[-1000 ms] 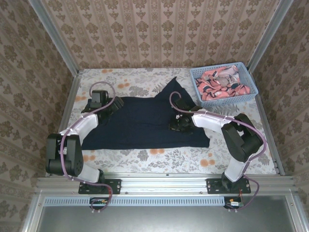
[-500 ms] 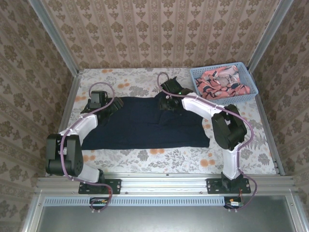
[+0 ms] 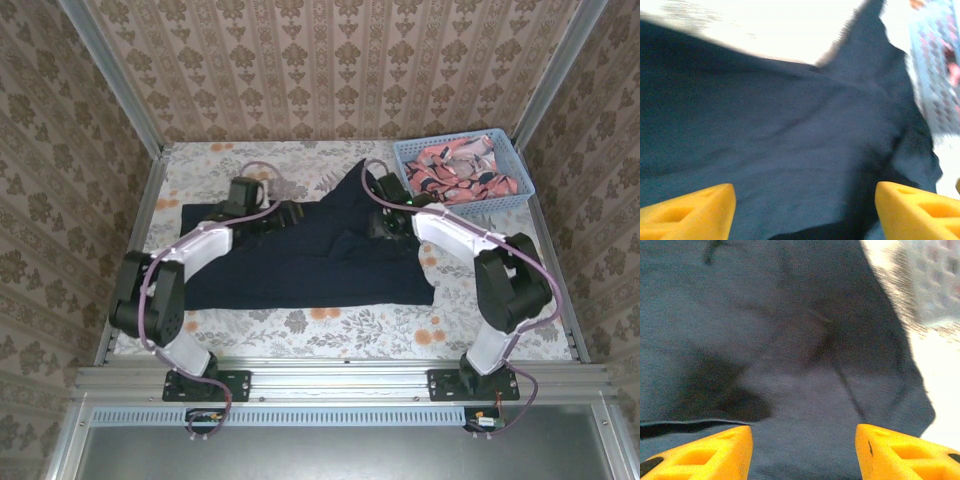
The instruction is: Fold and stack the mixed laundry pile
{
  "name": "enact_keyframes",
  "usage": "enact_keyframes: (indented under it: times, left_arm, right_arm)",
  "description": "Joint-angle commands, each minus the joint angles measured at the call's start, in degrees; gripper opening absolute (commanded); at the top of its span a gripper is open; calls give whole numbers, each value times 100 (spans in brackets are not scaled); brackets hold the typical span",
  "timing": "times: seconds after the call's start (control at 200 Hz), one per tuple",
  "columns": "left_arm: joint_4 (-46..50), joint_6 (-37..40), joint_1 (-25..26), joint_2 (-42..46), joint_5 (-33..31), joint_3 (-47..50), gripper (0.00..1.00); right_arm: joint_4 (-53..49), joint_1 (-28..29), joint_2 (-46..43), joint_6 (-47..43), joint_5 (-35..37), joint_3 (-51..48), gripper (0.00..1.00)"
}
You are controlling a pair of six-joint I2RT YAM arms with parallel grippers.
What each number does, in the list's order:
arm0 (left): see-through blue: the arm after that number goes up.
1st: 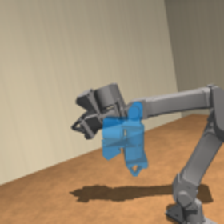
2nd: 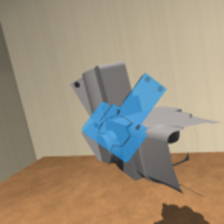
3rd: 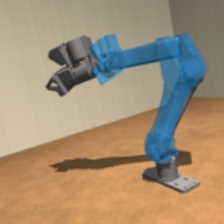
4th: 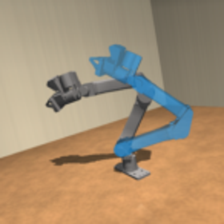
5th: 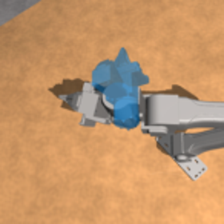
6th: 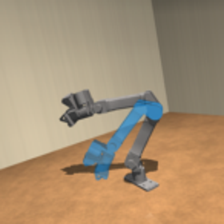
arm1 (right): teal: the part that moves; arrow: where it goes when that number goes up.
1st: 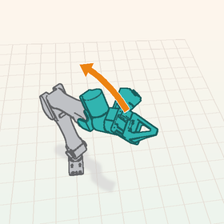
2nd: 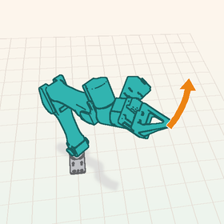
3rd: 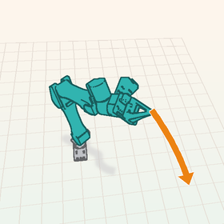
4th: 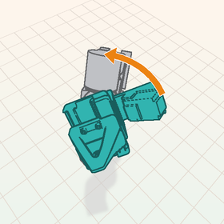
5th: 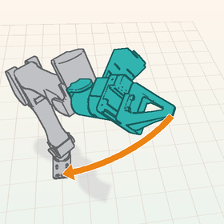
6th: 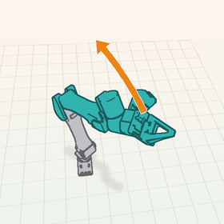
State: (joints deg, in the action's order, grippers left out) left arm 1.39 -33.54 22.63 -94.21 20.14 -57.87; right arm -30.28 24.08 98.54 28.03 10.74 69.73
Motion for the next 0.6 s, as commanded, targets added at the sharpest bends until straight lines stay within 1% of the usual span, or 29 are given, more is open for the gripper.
enact_keyframes:
  times: [0.0,0.04,0.155,0.23,0.38,0.445,0.535,0.595]
  left_arm:
    - [-238,719,309,-501,970,-487,71]
    - [-172,865,579,-700,1098,-656,70]
    - [84,1363,922,-1114,1264,-1085,70]
    - [202,1633,1088,-1292,1285,-1288,72]
    - [504,1982,1306,-1691,1449,-1694,71]
    - [631,2069,1353,-1834,1461,-1829,66]
    - [777,2157,1386,-1924,1480,-1935,56]
    - [885,2237,1407,-1901,1400,-1939,53]
  right_arm:
    - [-164,-287,-395,123,78,-416,57]
    - [-134,-375,-491,128,52,-568,57]
    - [-108,-541,-709,116,-45,-882,57]
    - [-104,-587,-797,115,-76,-997,57]
    - [-123,-607,-836,91,-90,-1067,56]
    - [-138,-616,-845,80,-98,-1069,56]
    - [-136,-635,-878,80,-99,-1084,56]
    - [-134,-649,-895,72,-109,-1084,56]
